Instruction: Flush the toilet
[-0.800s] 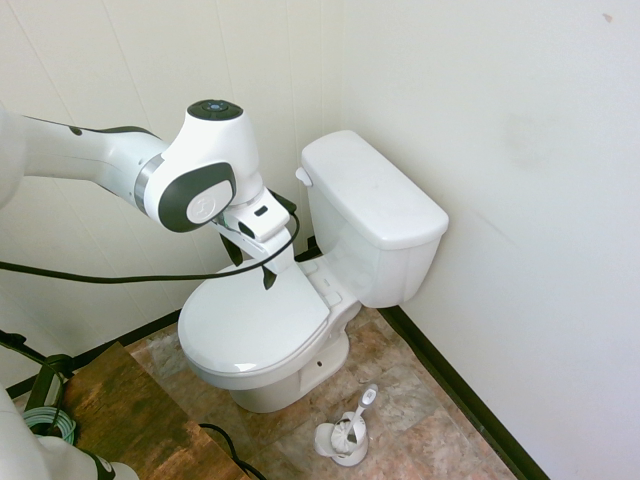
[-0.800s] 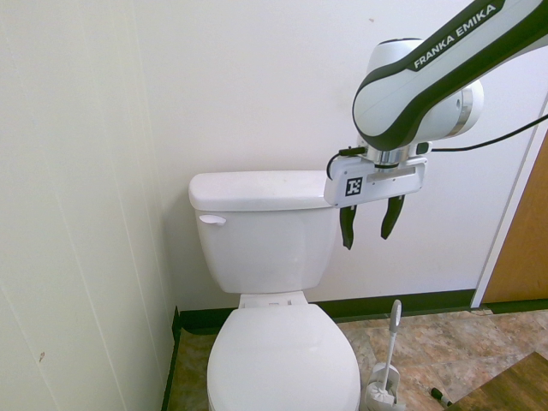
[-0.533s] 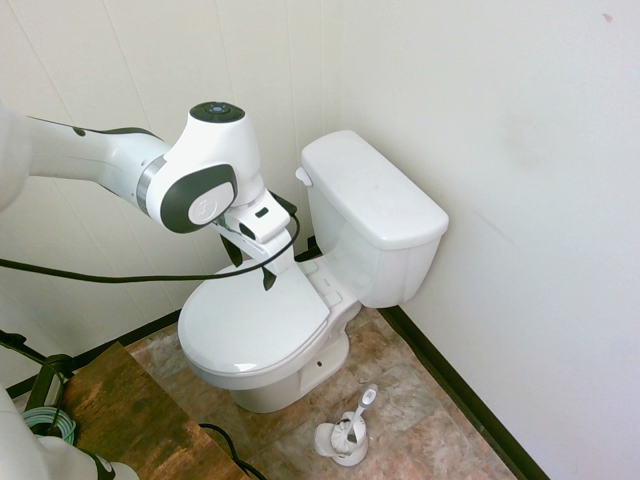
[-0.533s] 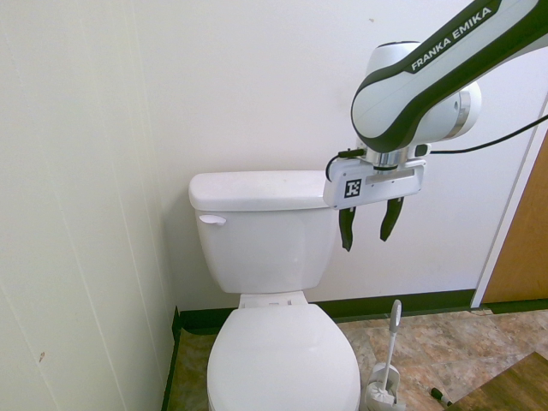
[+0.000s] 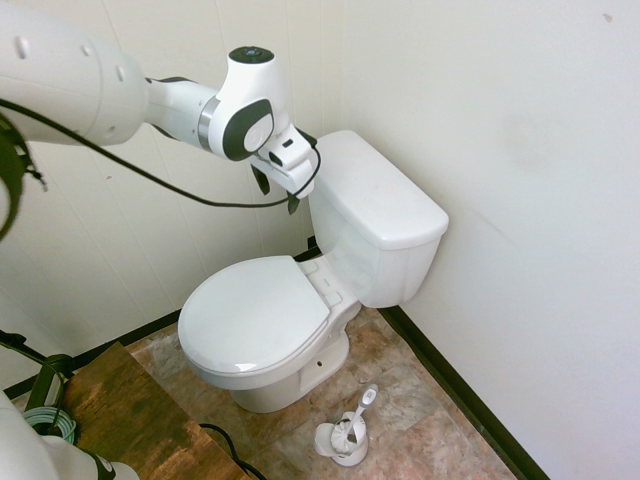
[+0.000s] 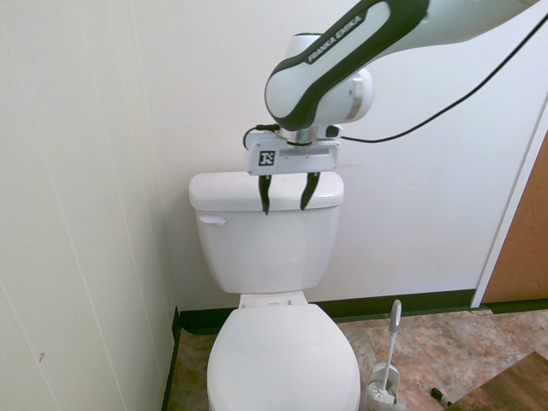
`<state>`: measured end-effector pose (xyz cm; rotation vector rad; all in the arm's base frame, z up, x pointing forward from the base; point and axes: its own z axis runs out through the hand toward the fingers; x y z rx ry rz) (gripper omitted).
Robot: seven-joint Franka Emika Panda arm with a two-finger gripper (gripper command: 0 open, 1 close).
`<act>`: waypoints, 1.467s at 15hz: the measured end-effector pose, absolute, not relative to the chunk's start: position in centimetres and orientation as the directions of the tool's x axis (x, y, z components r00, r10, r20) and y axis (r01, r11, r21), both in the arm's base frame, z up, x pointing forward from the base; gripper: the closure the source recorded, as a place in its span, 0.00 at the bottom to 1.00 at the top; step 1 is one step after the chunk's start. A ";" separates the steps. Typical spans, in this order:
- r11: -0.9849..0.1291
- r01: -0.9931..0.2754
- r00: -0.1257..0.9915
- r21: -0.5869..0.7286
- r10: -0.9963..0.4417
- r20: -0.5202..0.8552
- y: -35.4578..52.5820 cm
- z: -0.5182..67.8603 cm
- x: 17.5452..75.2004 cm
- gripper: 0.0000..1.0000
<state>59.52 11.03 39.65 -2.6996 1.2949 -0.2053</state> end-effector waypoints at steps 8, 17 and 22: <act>-0.531 -0.802 0.531 -0.274 -0.843 0.081 17.1 35.4 71.2 0.00; -0.508 -0.806 0.520 -0.304 -0.853 0.049 19.2 36.4 73.1 1.00; -0.507 -0.804 0.524 -0.312 -0.851 0.034 20.2 36.2 73.7 1.00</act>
